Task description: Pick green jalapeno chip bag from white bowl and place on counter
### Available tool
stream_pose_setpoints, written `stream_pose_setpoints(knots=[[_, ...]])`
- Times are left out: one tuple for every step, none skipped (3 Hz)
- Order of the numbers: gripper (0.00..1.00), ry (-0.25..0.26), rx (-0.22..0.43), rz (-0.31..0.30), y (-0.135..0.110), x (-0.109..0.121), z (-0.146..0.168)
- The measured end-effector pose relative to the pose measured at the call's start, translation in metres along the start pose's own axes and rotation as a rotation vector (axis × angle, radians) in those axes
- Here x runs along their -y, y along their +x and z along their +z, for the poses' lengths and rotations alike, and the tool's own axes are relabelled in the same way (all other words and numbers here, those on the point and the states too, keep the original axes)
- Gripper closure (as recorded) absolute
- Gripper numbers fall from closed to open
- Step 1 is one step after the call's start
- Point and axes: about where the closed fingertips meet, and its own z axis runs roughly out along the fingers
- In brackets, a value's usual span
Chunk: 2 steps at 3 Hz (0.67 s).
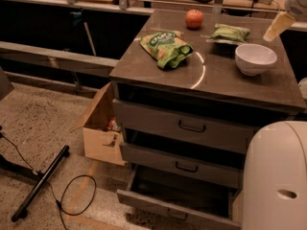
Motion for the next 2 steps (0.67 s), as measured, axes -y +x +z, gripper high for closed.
stream_pose_setpoints(knots=[[0.00, 0.034, -0.038, 0.050, 0.0314, 0.0233, -0.0317], [0.00, 0.037, -0.043, 0.056, 0.0353, 0.0256, -0.0350]])
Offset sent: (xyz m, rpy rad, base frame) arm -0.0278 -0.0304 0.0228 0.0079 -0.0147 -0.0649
